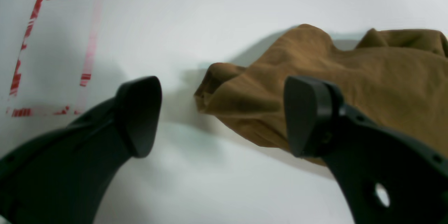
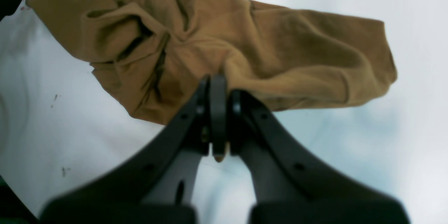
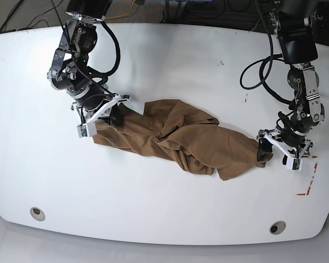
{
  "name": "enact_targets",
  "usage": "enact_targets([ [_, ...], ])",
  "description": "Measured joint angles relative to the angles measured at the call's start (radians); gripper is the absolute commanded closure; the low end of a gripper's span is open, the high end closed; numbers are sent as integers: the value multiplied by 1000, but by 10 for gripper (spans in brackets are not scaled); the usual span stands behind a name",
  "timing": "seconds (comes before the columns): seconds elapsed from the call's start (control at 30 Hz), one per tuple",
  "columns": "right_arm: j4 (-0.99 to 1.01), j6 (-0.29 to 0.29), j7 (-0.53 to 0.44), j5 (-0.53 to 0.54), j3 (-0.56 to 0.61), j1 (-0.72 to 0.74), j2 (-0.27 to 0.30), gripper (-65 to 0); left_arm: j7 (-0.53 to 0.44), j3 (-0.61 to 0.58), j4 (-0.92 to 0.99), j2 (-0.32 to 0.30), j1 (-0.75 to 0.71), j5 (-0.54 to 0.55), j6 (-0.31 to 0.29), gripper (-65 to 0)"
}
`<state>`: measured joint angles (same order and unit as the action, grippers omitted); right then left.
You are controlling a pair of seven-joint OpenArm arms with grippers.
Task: Layout the t-shirt on the table in an organized manner, then fold the t-shirt properly
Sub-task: 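Lower the left gripper and grasp the shirt end opposite the right gripper, then hold the shirt ends with both grippers and adjust the grips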
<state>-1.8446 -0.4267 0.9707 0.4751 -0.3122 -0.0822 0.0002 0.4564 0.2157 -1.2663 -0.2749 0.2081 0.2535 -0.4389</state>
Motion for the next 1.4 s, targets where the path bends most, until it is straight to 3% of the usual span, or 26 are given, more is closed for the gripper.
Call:
enact_targets([
  [0.4, 0, 0, 0, 2, 0, -2, 0, -1, 0, -103, 107, 0, 28, -5, -8, -515],
  [0.77, 0, 0, 0, 3, 0, -2, -1, -1, 0, -100, 113, -3, 31, -5, -6, -509],
  [0.83, 0, 0, 0, 2, 0, -2, 0, -1, 0, -101, 113, -2, 32, -5, -7, -475],
  [0.97, 0, 0, 0, 0, -3, -2, 0, -1, 0, -101, 113, 0, 34, -3, -8, -301],
  [1.07, 0, -29, 0, 0, -5, -2, 0, -1, 0, -101, 113, 0, 33, -4, -8, -213],
  [1.17, 0, -73, 0, 1, -5, -2, 0, -1, 0, -101, 113, -1, 33, -5, -7, -179],
  [1.4, 0, -80, 0, 0, -5, -2, 0, -1, 0, -101, 113, -1, 30, -5, -8, -131],
])
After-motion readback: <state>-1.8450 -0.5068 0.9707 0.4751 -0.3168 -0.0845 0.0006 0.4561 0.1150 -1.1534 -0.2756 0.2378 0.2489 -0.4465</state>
